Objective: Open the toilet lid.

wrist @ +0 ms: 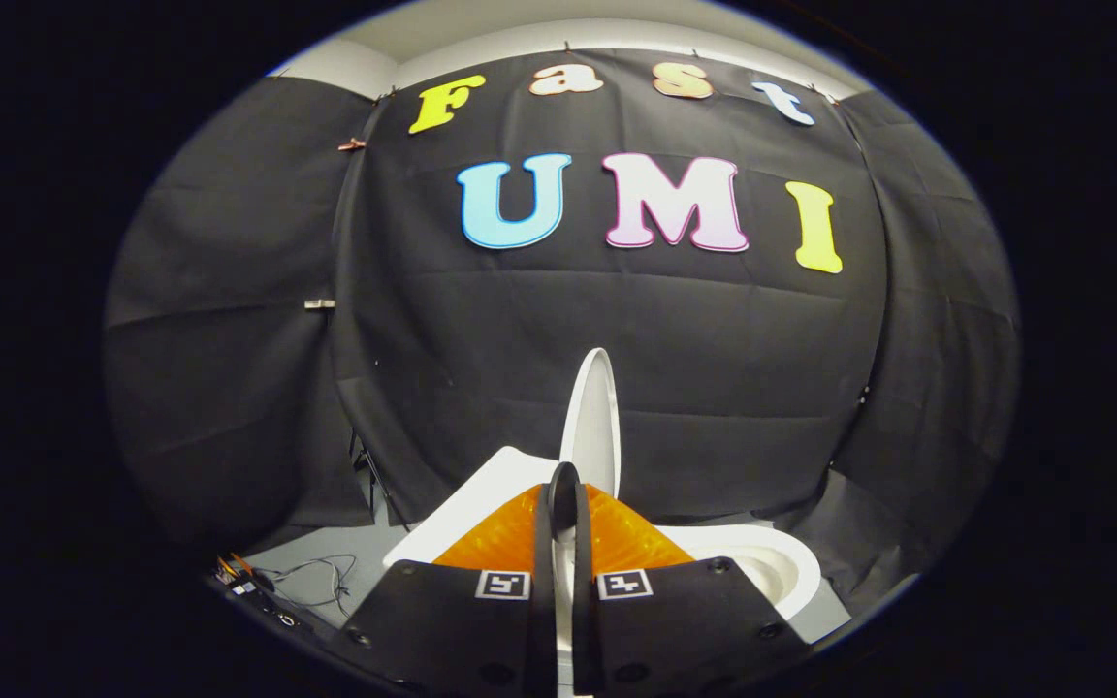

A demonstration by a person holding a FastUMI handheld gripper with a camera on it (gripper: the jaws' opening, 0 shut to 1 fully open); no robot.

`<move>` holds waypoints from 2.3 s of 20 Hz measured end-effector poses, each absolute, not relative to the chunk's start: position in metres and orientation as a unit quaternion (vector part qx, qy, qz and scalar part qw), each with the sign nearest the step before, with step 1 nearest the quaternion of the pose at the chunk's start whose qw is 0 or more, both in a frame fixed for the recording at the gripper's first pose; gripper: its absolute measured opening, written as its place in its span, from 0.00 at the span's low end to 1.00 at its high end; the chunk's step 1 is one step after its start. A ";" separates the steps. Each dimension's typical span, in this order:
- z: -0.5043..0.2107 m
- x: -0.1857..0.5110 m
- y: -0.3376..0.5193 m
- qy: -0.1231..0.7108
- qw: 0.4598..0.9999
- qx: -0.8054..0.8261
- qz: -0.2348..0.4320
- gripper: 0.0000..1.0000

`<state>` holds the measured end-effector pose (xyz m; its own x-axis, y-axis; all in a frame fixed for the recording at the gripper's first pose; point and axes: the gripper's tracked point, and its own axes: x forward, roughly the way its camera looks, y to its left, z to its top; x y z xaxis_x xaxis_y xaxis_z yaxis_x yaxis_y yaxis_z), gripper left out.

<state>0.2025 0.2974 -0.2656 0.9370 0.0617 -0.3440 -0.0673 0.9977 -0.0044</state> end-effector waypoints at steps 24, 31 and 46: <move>-0.143 0.140 0.238 0.109 0.992 0.025 0.063 0.98; -0.070 0.082 0.139 0.055 0.997 -0.001 0.050 0.97; 0.002 -0.040 0.018 -0.004 1.000 -0.002 0.025 0.97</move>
